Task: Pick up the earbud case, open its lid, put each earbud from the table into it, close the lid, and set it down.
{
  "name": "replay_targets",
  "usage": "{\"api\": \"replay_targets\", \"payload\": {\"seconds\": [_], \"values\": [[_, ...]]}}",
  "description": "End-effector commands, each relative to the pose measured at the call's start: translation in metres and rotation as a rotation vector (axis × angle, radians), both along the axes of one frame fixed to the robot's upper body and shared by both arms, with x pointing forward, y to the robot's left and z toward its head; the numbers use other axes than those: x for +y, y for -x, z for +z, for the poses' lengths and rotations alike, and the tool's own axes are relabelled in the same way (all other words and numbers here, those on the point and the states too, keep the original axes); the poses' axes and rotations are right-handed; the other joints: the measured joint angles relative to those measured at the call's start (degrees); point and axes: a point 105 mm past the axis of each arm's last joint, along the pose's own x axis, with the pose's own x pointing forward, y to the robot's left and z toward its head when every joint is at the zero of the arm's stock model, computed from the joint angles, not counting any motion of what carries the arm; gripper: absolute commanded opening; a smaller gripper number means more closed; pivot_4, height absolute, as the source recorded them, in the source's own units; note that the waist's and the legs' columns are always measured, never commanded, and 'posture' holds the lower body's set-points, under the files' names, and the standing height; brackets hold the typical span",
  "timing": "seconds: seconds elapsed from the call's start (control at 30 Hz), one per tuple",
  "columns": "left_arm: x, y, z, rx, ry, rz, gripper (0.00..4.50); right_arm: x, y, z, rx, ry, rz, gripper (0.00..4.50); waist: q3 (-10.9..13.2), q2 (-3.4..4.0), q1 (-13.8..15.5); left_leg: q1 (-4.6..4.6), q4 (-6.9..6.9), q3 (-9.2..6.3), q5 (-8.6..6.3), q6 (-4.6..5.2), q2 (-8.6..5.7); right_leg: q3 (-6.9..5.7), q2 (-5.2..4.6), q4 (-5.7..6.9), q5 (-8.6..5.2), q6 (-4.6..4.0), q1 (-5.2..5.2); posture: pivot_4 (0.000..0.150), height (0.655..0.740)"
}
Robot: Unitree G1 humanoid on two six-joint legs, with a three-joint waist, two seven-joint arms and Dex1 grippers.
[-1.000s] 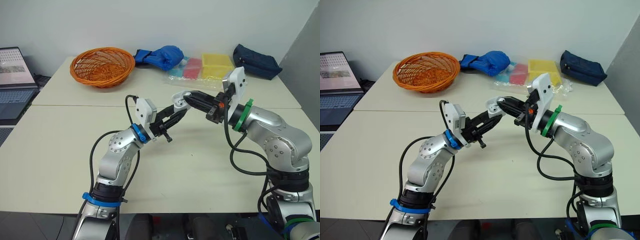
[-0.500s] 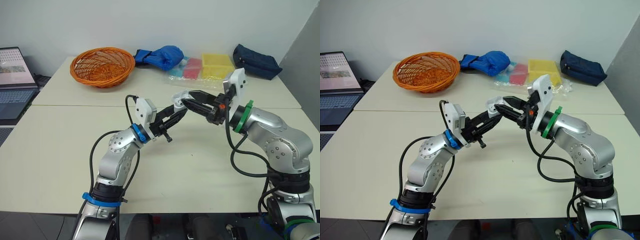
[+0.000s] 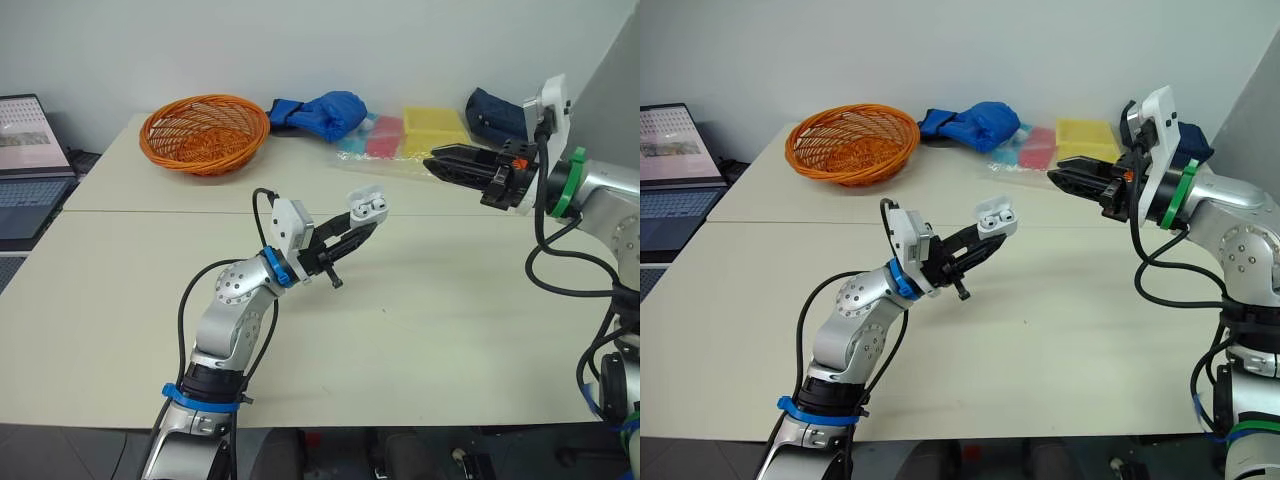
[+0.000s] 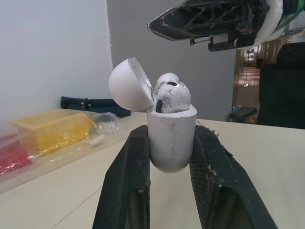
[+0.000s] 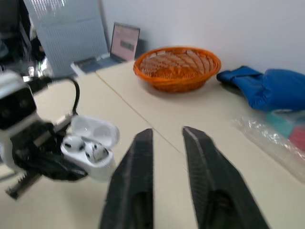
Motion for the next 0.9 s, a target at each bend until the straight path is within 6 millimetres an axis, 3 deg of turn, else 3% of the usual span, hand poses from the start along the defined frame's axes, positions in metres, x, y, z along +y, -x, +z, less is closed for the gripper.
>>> {"api": "replay_targets", "payload": {"seconds": [0.03,0.17,0.23,0.33,0.67,0.9], "values": [[-0.009,0.005,0.012,-0.078,0.003,-0.035,0.74,0.006,-0.017,0.005,-0.067,0.039,0.009,0.02,0.00,0.01,-0.06,0.00,0.00,0.00,0.00,0.00,0.00,0.01,0.01,0.02,0.00,0.00,-0.01,0.150,0.7400],[-0.010,0.005,0.013,-0.076,0.008,-0.033,0.74,0.026,-0.030,-0.007,-0.054,0.120,0.038,0.02,0.01,0.01,0.04,-0.05,-0.04,-0.02,0.00,0.00,0.04,0.00,0.05,0.03,-0.04,-0.06,-0.03,0.150,0.7400],[-0.009,0.006,0.013,-0.076,0.005,-0.032,0.74,0.046,-0.029,-0.007,-0.036,0.121,0.097,0.02,0.01,0.02,0.03,-0.06,-0.05,-0.02,0.00,0.00,0.05,0.00,0.06,0.04,-0.03,-0.06,-0.07,0.150,0.7400],[-0.009,0.006,0.013,-0.075,-0.004,-0.029,0.74,0.060,-0.024,-0.006,-0.040,0.134,0.158,0.02,0.01,0.02,0.23,-0.10,-0.04,-0.07,0.00,0.00,0.05,-0.01,0.05,0.04,-0.03,-0.07,-0.09,0.150,0.7400],[-0.004,0.003,0.012,-0.073,-0.017,-0.006,0.74,0.060,0.006,-0.005,-0.021,0.181,0.290,0.02,0.01,0.02,0.55,-0.22,0.03,-0.13,0.00,0.00,0.00,-0.11,-0.16,-0.01,-0.01,-0.06,-0.08,0.150,0.7400],[-0.005,-0.001,0.016,-0.062,0.009,0.006,0.74,0.058,0.009,-0.009,-0.092,0.232,0.263,0.02,0.01,0.02,0.45,-0.20,0.03,-0.13,0.00,0.00,0.00,-0.09,-0.07,0.06,-0.03,-0.06,-0.08,0.150,0.7400]]}}
